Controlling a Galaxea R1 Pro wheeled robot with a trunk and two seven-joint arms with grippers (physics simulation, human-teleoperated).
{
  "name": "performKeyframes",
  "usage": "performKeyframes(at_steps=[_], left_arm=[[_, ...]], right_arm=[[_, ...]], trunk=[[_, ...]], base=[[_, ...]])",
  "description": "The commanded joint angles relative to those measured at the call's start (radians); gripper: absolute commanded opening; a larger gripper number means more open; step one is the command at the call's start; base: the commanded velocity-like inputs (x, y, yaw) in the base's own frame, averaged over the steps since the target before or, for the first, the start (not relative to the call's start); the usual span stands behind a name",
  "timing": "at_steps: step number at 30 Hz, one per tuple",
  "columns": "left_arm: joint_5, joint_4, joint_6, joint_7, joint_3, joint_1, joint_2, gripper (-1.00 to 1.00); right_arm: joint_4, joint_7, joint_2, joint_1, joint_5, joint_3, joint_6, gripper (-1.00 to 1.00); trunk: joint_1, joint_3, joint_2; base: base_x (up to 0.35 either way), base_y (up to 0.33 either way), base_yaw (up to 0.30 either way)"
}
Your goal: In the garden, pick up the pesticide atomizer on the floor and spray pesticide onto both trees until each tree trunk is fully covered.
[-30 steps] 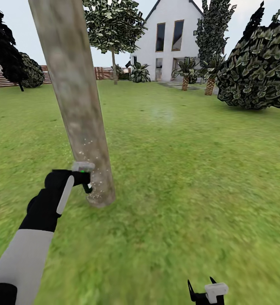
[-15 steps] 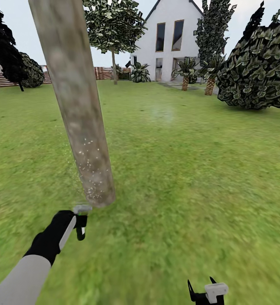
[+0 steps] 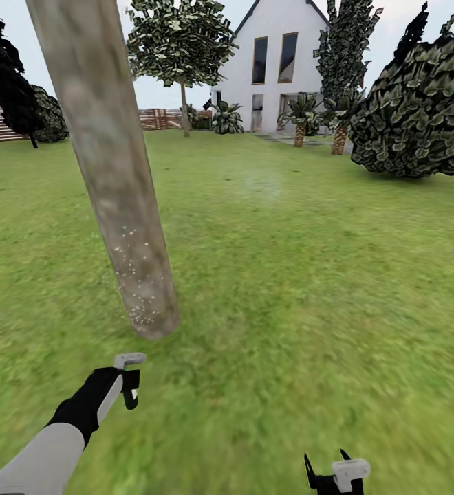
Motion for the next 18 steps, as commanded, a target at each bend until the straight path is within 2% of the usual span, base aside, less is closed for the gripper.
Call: performKeyframes(at_steps=[1,11,18], left_arm=[[0.0,0.0,0.0,-0.001,0.0,0.0,0.0,-1.0],[0.0,0.0,0.0,-0.001,0.0,0.0,0.0,-1.0],[0.0,0.001,0.0,-0.001,0.0,0.0,0.0,-1.0]], right_arm=[[0.0,0.0,0.0,0.0,0.0,0.0,0.0,1.0],[0.0,0.0,0.0,0.0,-0.001,0.0,0.0,1.0],[0.0,0.0,0.0,0.001,-0.001,0.001,0.0,1.0]], trunk=[[0.0,0.0,0.0],[0.0,0.0,0.0],[0.0,0.0,0.0]], base=[[0.088,-0.268,0.0],[0.157,-0.25,0.01],[0.168,-0.242,0.232]])
